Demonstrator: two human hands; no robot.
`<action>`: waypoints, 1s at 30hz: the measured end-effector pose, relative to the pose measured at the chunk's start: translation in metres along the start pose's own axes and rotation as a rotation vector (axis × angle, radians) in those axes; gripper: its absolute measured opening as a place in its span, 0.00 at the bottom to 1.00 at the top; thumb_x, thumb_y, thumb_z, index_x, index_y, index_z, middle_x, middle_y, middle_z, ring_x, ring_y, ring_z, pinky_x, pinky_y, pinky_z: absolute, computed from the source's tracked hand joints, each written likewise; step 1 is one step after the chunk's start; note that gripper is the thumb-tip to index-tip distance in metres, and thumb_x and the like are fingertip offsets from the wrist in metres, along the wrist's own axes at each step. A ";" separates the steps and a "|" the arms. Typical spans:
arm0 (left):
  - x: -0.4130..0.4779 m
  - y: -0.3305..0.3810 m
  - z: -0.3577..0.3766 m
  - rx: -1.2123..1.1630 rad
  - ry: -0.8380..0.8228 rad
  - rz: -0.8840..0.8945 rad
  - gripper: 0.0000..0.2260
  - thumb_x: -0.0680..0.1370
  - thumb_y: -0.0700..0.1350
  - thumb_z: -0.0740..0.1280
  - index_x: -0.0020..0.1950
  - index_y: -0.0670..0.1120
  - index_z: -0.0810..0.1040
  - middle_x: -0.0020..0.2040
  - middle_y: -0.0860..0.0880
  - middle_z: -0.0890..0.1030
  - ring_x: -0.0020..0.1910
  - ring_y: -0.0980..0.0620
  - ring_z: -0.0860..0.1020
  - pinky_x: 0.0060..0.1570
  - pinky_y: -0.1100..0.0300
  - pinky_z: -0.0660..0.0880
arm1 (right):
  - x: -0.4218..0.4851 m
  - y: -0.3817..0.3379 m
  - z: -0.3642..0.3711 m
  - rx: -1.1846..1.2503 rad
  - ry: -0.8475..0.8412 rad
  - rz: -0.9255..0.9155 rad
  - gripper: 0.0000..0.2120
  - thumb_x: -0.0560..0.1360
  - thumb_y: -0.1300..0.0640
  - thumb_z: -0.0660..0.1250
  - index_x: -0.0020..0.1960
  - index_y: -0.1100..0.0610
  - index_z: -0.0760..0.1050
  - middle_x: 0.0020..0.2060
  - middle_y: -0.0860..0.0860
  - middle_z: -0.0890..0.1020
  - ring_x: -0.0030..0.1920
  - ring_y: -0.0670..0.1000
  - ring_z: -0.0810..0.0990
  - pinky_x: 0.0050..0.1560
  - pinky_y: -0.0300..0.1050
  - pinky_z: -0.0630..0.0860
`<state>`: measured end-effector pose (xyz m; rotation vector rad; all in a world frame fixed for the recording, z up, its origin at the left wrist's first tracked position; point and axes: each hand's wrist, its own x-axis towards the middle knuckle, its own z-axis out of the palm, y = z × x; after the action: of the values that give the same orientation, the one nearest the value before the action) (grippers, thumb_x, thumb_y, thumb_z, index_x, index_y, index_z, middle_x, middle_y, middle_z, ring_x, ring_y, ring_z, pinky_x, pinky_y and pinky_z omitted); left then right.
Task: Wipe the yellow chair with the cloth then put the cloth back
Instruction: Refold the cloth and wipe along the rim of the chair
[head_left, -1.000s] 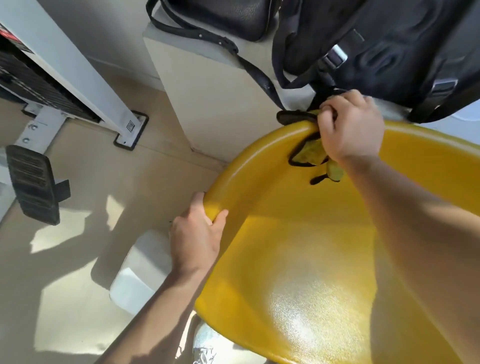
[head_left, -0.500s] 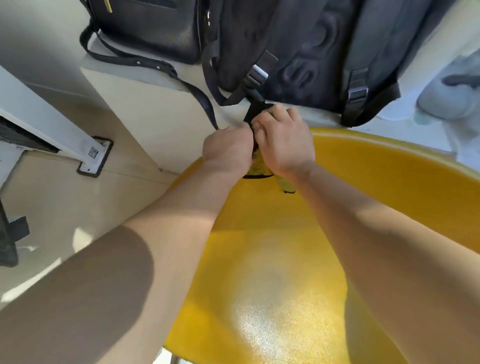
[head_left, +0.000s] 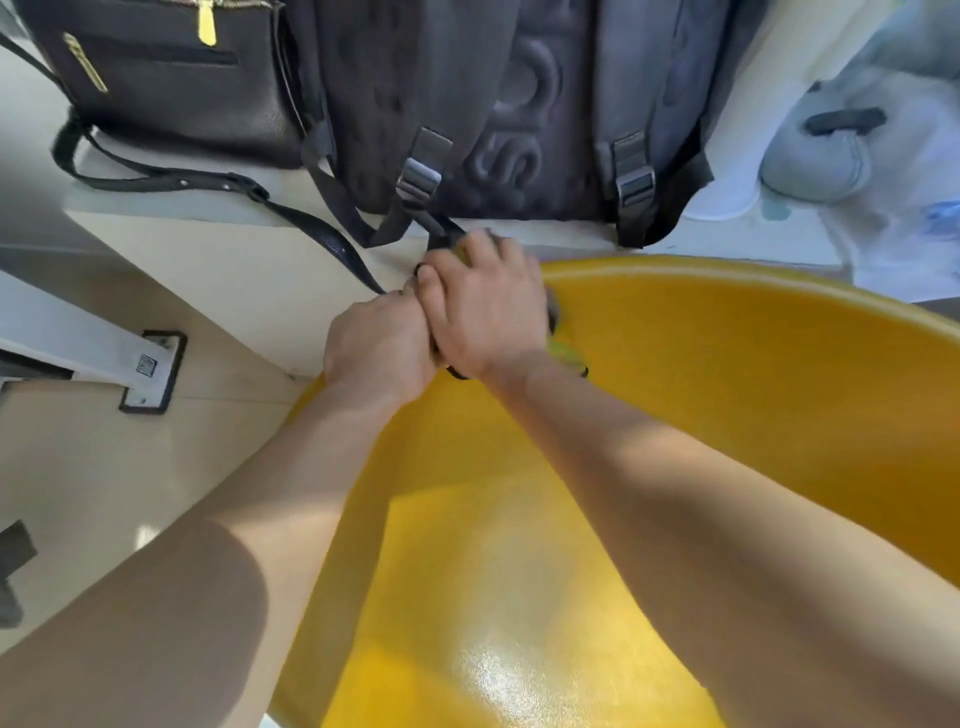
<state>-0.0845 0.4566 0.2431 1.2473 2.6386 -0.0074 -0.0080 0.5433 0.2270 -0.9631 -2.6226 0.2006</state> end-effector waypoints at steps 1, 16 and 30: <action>0.000 -0.004 0.000 -0.006 0.009 0.005 0.15 0.77 0.53 0.67 0.57 0.45 0.72 0.47 0.45 0.82 0.40 0.42 0.76 0.37 0.54 0.68 | 0.000 -0.008 0.002 -0.002 -0.014 -0.060 0.19 0.80 0.45 0.53 0.51 0.49 0.82 0.47 0.51 0.79 0.46 0.58 0.75 0.47 0.53 0.69; -0.009 0.000 0.000 -0.013 0.058 0.041 0.18 0.77 0.52 0.71 0.60 0.45 0.68 0.47 0.44 0.82 0.43 0.41 0.79 0.34 0.53 0.65 | -0.001 0.184 -0.056 -0.185 -0.019 0.002 0.21 0.82 0.43 0.56 0.64 0.54 0.78 0.51 0.59 0.81 0.52 0.64 0.78 0.45 0.53 0.75; -0.009 -0.001 0.002 0.009 0.074 0.019 0.19 0.76 0.55 0.70 0.61 0.48 0.69 0.45 0.46 0.81 0.44 0.39 0.80 0.35 0.53 0.67 | 0.008 0.053 -0.014 -0.053 -0.021 -0.222 0.17 0.79 0.44 0.58 0.51 0.51 0.82 0.42 0.52 0.81 0.42 0.59 0.78 0.40 0.49 0.71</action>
<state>-0.0788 0.4488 0.2430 1.2998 2.6920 0.0309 0.0233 0.5885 0.2292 -0.6808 -2.7410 0.0869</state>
